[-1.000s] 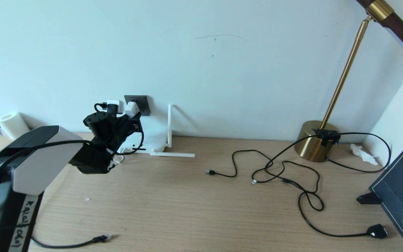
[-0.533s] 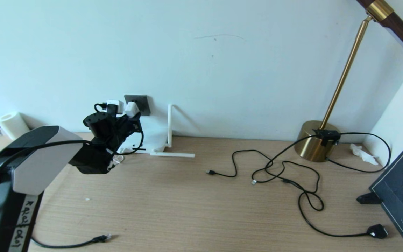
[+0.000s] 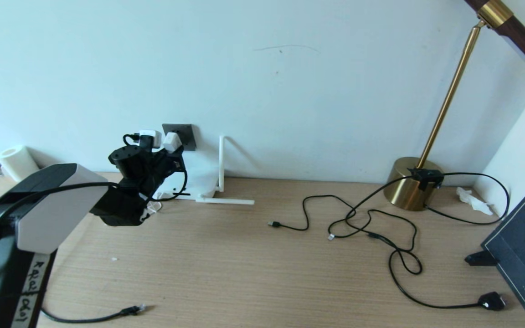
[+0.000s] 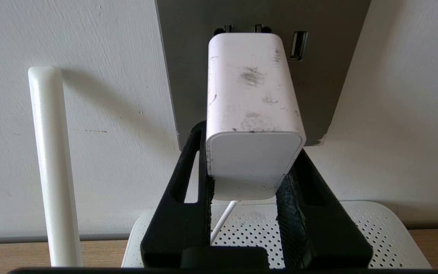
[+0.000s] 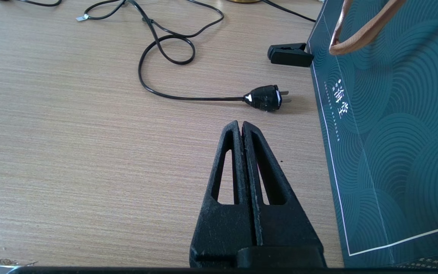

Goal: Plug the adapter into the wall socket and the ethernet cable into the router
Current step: Plug plug into socket

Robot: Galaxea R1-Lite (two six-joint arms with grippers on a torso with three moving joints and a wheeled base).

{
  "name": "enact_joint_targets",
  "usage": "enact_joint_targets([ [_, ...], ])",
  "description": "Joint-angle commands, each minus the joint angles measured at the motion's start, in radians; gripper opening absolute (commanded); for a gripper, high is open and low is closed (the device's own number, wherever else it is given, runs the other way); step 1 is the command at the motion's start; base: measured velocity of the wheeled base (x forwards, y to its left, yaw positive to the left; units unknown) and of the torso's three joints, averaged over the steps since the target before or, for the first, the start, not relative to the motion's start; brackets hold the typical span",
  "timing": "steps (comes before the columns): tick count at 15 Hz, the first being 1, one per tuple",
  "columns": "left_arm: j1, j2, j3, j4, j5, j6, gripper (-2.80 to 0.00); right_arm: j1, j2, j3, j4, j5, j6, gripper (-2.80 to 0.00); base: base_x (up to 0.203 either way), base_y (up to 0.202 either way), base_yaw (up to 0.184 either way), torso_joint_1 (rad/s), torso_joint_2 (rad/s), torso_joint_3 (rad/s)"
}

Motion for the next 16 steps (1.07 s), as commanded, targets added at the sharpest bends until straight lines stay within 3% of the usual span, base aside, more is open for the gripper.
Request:
enact_joint_targets([
  [1,0.000,-0.004,0.000,-0.007,-0.001,0.001,-2.80,0.000,0.000,0.000,0.001,0.000,0.000,-2.80,0.000,0.000,0.000,0.000,0.00,0.000],
  [16,-0.005,-0.026,-0.034,0.033,-0.001,0.001,-2.80,0.000,0.000,0.000,0.001,0.000,0.000,-2.80,0.000,0.000,0.000,0.000,0.00,0.000],
])
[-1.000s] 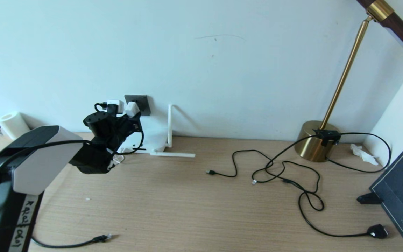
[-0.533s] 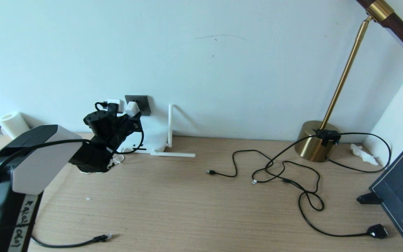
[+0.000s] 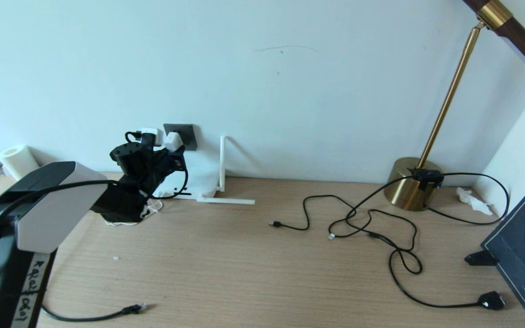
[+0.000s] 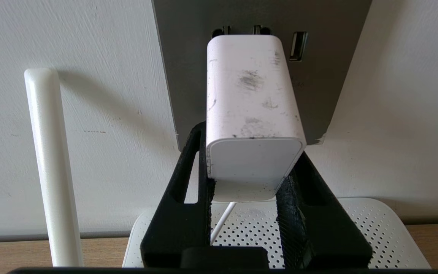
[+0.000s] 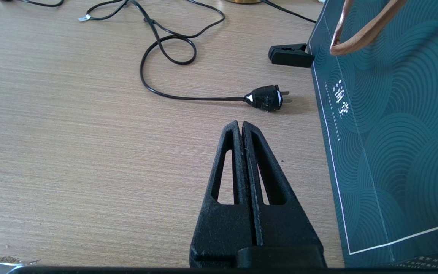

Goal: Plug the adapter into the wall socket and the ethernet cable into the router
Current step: Plug plug into socket

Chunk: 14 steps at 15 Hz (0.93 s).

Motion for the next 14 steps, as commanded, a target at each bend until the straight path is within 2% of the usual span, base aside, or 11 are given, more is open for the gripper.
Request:
enact_joint_targets([
  [1,-0.002,-0.009,0.001,-0.014,0.000,0.000,-2.80,0.000,0.000,0.000,0.002,0.000,0.000,-2.80,0.000,0.000,0.000,0.000,0.00,0.000],
  [14,-0.002,-0.035,0.024,-0.021,0.000,0.003,-2.80,0.000,0.000,0.000,0.002,0.000,0.000,-2.80,0.000,0.000,0.000,0.000,0.00,0.000],
])
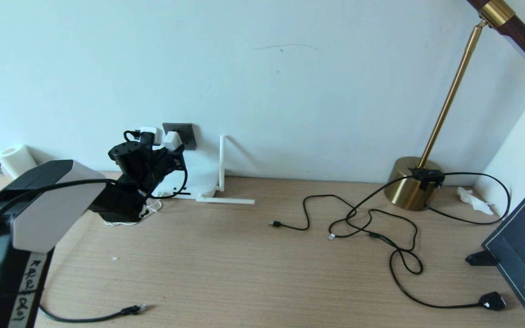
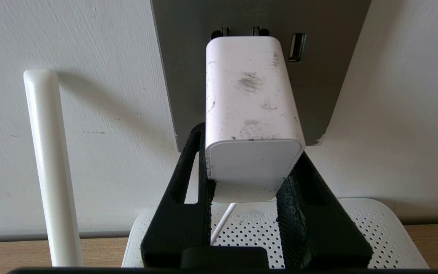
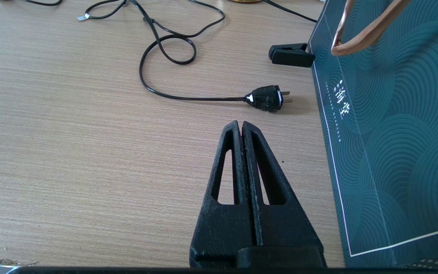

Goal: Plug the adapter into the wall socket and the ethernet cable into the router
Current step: Plug plug into socket

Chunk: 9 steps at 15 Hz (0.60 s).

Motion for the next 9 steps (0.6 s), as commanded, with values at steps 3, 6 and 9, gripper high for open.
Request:
enact_joint_targets([
  [3,0.000,-0.011,0.000,-0.012,0.001,0.001,-2.80,0.000,0.000,0.000,0.001,0.000,-0.001,-2.80,0.000,0.000,0.000,0.000,0.00,0.000],
  [6,0.000,-0.019,0.001,-0.010,0.001,0.001,-2.80,0.000,0.000,0.000,0.001,0.000,-0.001,-2.80,0.000,0.000,0.000,0.000,0.00,0.000],
  [9,0.000,-0.026,0.014,-0.010,0.001,0.001,-2.80,0.000,0.000,0.000,0.001,0.000,-0.001,-2.80,0.000,0.000,0.000,0.000,0.00,0.000],
])
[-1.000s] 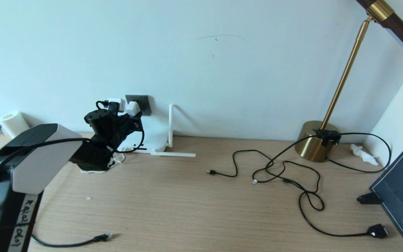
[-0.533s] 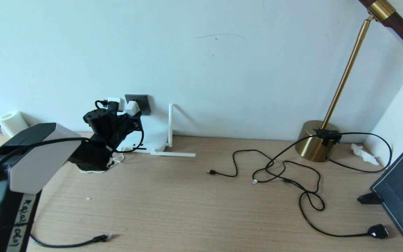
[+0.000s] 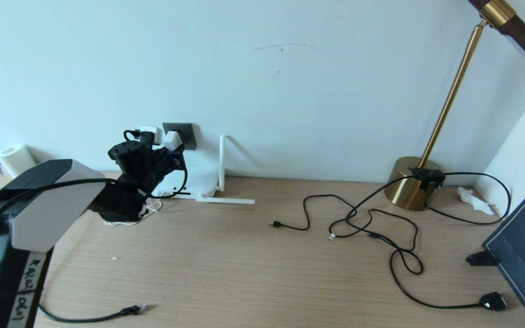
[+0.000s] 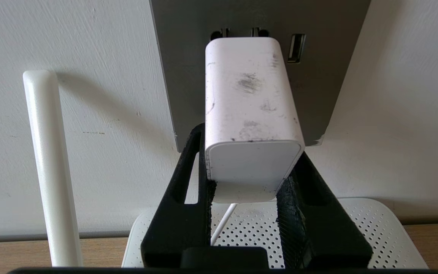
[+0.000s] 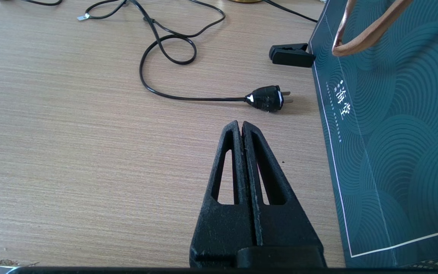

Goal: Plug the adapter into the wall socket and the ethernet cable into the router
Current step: Plug plug into socket

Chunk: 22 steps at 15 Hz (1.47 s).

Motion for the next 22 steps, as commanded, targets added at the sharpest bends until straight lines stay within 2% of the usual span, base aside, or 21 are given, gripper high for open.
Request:
enact_joint_targets([
  [1,-0.001,-0.020,0.023,-0.011,0.000,0.000,-2.80,0.000,0.000,0.000,0.001,0.000,-0.001,-2.80,0.000,0.000,0.000,0.000,0.00,0.000],
  [22,-0.001,-0.029,0.026,-0.009,-0.002,0.008,-2.80,0.000,0.000,0.000,0.001,0.000,-0.001,-2.80,0.000,0.000,0.000,0.000,0.00,0.000],
])
